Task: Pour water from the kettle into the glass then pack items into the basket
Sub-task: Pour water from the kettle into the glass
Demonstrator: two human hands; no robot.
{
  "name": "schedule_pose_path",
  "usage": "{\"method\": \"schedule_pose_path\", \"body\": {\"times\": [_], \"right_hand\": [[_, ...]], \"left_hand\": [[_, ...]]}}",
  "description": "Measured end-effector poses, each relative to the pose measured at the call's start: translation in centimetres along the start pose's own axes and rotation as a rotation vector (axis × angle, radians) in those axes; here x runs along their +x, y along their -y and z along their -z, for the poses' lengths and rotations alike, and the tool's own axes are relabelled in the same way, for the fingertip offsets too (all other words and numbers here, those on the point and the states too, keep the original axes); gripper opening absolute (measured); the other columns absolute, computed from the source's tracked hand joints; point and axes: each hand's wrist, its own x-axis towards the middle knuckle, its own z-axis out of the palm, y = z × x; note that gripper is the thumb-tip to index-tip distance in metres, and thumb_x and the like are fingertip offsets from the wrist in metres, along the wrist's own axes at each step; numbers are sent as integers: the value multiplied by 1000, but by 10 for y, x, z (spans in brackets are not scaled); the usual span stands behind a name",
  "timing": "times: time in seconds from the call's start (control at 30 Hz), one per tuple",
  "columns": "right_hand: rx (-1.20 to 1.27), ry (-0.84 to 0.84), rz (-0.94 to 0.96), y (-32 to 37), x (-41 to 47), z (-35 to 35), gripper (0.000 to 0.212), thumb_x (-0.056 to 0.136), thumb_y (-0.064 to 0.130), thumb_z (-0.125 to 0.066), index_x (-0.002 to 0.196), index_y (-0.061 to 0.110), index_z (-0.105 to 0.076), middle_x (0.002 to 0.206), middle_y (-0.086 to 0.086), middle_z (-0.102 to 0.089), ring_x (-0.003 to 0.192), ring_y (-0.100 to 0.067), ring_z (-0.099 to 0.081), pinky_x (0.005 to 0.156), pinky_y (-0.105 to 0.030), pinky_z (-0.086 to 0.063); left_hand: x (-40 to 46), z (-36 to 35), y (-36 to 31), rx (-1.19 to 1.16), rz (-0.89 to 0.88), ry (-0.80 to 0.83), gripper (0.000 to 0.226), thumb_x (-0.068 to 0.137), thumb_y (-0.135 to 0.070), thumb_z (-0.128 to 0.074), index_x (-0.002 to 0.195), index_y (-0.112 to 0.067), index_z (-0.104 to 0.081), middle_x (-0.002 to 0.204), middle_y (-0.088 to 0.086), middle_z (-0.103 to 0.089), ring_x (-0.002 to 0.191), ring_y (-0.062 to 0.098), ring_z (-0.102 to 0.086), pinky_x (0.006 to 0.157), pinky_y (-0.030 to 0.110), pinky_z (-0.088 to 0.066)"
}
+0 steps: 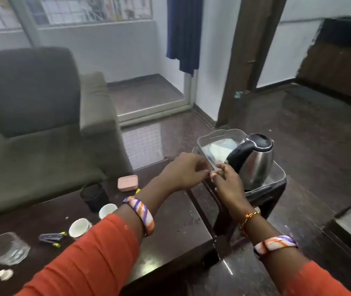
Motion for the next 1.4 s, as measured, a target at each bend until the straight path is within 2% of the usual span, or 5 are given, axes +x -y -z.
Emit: {"method": "schedule_pose_path", "body": {"times": [0.43, 0.7, 0.83, 1.13, 1.4], "right_hand": [[575, -505, -546, -48, 157, 5, 55, 74, 30, -73, 114, -5, -57, 104, -13, -65, 98, -27, -62, 94, -40, -49], [485, -739, -507, -57, 177, -9, 36, 63, 14, -66, 92, -8, -64, 80, -9, -62, 71, -21, -58, 61, -29, -46], [482, -764, -440, -53, 181, 7, 6, 58, 15, -60, 59, 12, -56, 60, -1, -51, 57, -17, -47, 52, -24, -40], [375, -655, -193, -5, 156, 34, 27, 73, -5, -58, 55, 14, -50, 56, 2, -44, 48, -6, -42, 41, -13, -36], [118, -440, 0, 57, 70, 0, 18, 59, 19, -61, 46, 16, -48, 50, 0, -42, 53, -17, -42, 53, -30, -38]], "left_hand": [[148, -46, 60, -137, 109, 122, 24, 84, -17, -59, 103, -7, -68, 106, 10, -70, 94, 23, -64, 86, 31, -48], [181, -56, 74, -178, 136, 194, 24, 84, -17, -59, 105, -8, -67, 111, 8, -69, 100, 21, -63, 93, 32, -49], [190, -57, 71, -180, 110, 199, 23, 85, -16, -58, 104, -8, -67, 111, 7, -69, 98, 21, -63, 85, 24, -44], [184, -36, 47, -187, 24, 82, 23, 85, -16, -59, 105, -9, -67, 109, 5, -69, 88, 14, -61, 80, 20, -40], [83, 20, 57, -247, 71, -173, 20, 83, -10, -59, 100, -8, -69, 96, 4, -69, 85, 13, -59, 81, 26, -48]]}}
